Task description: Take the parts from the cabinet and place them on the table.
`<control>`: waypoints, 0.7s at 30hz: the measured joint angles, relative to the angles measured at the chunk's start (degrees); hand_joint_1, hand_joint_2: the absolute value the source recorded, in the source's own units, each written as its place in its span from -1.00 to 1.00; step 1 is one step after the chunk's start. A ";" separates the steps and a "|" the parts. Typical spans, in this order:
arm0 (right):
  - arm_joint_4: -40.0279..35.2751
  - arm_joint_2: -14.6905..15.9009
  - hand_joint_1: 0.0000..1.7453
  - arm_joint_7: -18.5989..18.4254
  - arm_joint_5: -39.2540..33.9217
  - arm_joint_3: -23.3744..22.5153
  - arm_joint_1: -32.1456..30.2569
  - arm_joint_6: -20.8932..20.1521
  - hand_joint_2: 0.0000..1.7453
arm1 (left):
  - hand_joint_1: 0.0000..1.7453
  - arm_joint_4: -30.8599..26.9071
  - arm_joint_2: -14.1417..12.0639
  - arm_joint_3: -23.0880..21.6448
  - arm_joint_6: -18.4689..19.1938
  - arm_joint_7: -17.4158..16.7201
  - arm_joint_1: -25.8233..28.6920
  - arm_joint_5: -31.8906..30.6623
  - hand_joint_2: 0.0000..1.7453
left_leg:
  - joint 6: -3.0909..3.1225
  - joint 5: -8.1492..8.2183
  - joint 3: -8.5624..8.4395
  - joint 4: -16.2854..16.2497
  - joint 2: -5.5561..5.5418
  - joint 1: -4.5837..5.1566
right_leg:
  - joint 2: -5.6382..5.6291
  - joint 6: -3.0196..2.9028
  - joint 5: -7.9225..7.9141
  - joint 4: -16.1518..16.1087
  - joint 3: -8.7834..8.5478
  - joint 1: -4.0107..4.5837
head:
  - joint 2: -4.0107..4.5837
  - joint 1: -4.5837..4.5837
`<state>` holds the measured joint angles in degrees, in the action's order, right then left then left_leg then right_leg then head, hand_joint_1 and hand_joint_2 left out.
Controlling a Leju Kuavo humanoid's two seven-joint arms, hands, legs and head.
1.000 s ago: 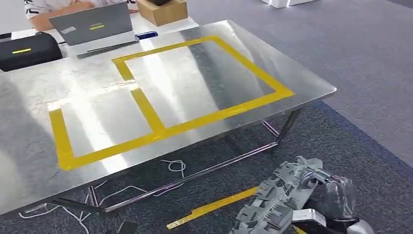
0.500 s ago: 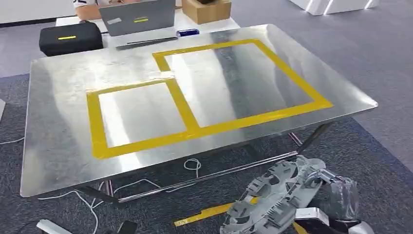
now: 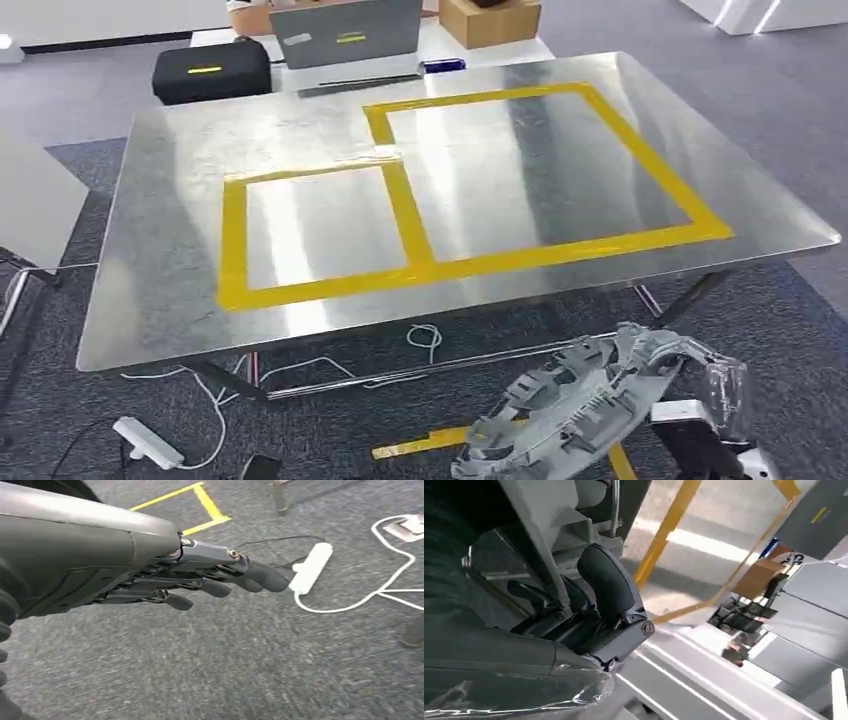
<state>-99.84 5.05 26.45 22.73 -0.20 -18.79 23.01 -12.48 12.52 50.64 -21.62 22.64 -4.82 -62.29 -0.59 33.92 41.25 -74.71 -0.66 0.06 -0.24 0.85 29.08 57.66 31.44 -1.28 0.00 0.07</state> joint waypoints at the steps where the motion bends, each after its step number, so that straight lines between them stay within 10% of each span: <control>1: 0.04 -0.55 1.00 -0.11 -0.46 -0.52 0.02 -0.15 1.00 | -1.00 0.00 0.00 0.02 -0.02 0.00 0.06 0.02 1.00 | 0.09 -1.96 -1.10 2.29 0.00 0.00 | 0.19 0.03 0.03 0.00 -0.06 0.00 | 0.00 -0.02; 3: 0.02 -1.86 1.00 -0.17 -1.40 -1.60 0.22 -0.15 1.00 | -1.00 -0.02 -0.02 0.04 -0.11 0.00 0.05 0.07 1.00 | 0.72 -7.03 -6.01 11.73 0.02 0.14 | 0.44 0.19 0.13 -0.01 -0.39 0.01 | 0.00 -0.04; 9: -0.59 -4.72 1.00 0.66 -3.25 -5.96 0.64 0.96 1.00 | -1.00 0.00 -0.15 0.44 -0.48 0.04 0.21 0.15 1.00 | 2.41 -7.32 -8.73 17.71 0.24 0.21 | 0.62 1.98 0.45 0.01 0.12 -0.02 | 0.00 0.07; 13: -1.24 -5.85 1.00 1.09 -2.69 -8.76 0.89 3.41 1.00 | -1.00 0.00 0.07 0.70 -0.61 0.04 0.02 0.15 1.00 | 3.05 -7.21 -8.88 17.86 0.30 0.50 | 0.43 2.30 7.14 13.76 7.09 0.02 | 0.00 0.17; 15: -1.44 -6.36 1.00 1.12 -2.20 -10.21 0.82 4.28 1.00 | -1.00 0.00 0.07 0.92 -0.61 0.04 0.21 0.15 1.00 | 3.09 -7.15 -8.99 17.83 0.29 0.62 | 0.44 2.44 7.02 17.32 9.34 0.02 | 0.00 0.17; 18: -1.68 -6.71 1.00 1.14 -2.03 -11.65 0.86 4.68 1.00 | -1.00 0.00 0.20 1.01 -0.61 0.04 0.21 0.17 1.00 | 2.76 -6.80 -9.46 17.67 0.05 0.56 | 0.45 2.40 -0.35 4.98 3.60 -0.11 | 0.00 0.24; 21: -2.08 -7.08 1.00 1.14 -2.01 -12.22 0.98 4.72 1.00 | -1.00 0.00 0.22 1.05 -0.63 0.04 0.16 0.17 1.00 | 1.93 -6.43 -9.08 16.96 -0.03 1.10 | 0.20 1.63 -0.57 0.42 1.01 0.05 | 0.00 0.02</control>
<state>-101.92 -2.03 27.58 20.72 -12.42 -17.82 27.74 -12.48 12.74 51.69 -22.25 22.69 -4.67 -62.12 1.35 27.49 32.17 -57.75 -0.69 1.16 -0.04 2.48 28.50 58.08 32.45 -1.23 0.00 0.09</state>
